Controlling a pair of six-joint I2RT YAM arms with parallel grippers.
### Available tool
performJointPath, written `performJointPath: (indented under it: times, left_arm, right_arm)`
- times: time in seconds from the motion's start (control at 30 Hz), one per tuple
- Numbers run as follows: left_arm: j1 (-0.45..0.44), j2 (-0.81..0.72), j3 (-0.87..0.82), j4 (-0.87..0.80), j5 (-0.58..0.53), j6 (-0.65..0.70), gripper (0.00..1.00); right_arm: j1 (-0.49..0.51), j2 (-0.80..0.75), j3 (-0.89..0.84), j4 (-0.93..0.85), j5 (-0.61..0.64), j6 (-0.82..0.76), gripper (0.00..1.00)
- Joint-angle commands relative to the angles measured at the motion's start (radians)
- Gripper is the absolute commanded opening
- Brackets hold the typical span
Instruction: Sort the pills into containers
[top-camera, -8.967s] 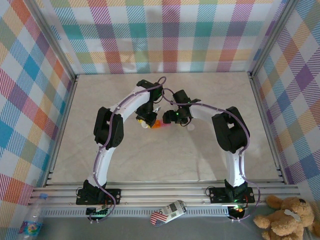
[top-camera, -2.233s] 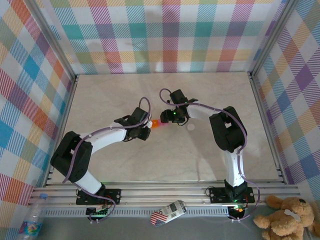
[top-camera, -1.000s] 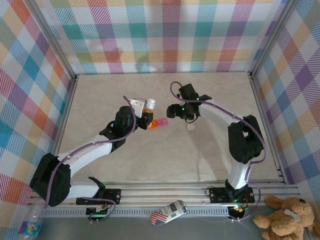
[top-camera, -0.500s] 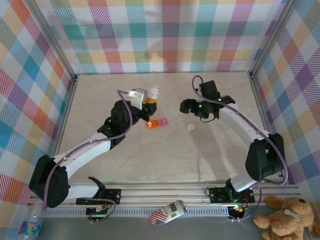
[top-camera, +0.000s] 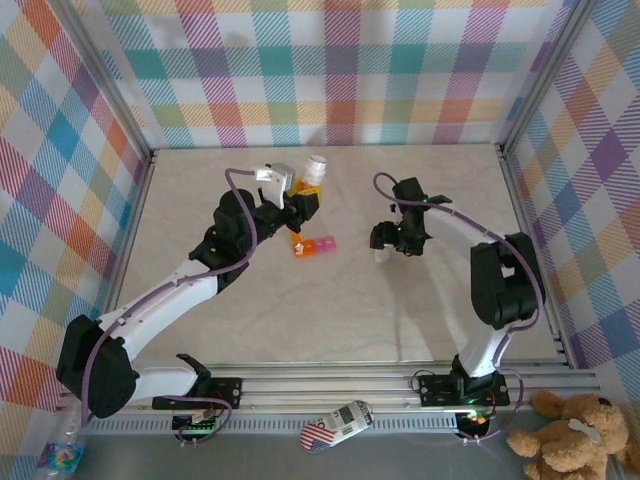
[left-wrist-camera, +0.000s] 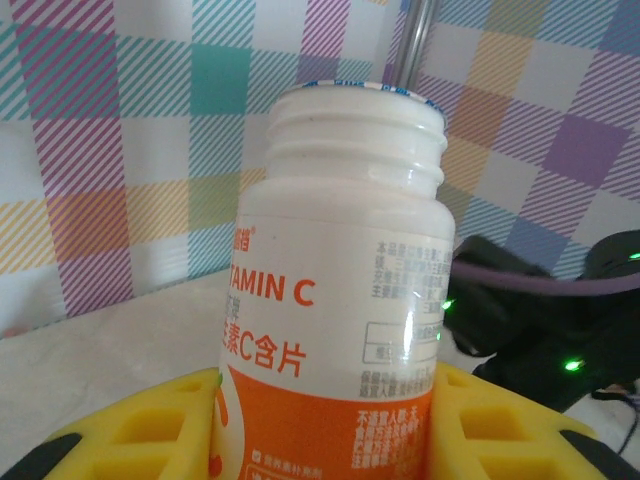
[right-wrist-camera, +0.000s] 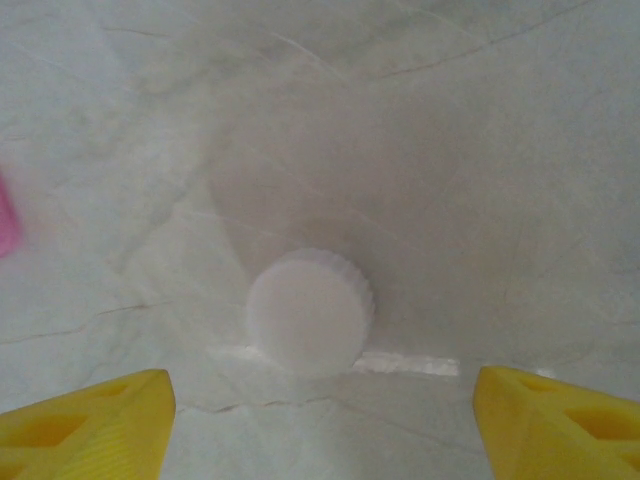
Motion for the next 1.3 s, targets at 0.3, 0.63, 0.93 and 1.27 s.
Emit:
performJointPath:
  times: [0.3, 0.63, 0.93, 1.27]
  left_arm:
    - [-0.007, 0.004, 0.019, 0.067, 0.037, -0.010, 0.00]
    - [-0.011, 0.003, 0.023, 0.075, 0.024, -0.009, 0.00]
    - [-0.013, 0.009, 0.025, 0.073, 0.023, -0.007, 0.00]
    - [-0.013, 0.011, 0.020, 0.070, 0.017, -0.005, 0.00]
  right_arm:
    - [0.035, 0.092, 0.081, -0.047, 0.050, -0.082, 0.75]
    - [0.061, 0.153, 0.112, -0.050, 0.057, -0.093, 0.68]
    - [0.069, 0.173, 0.119, -0.058, 0.064, -0.108, 0.59]
    - [0.080, 0.192, 0.114, -0.050, 0.066, -0.111, 0.53]
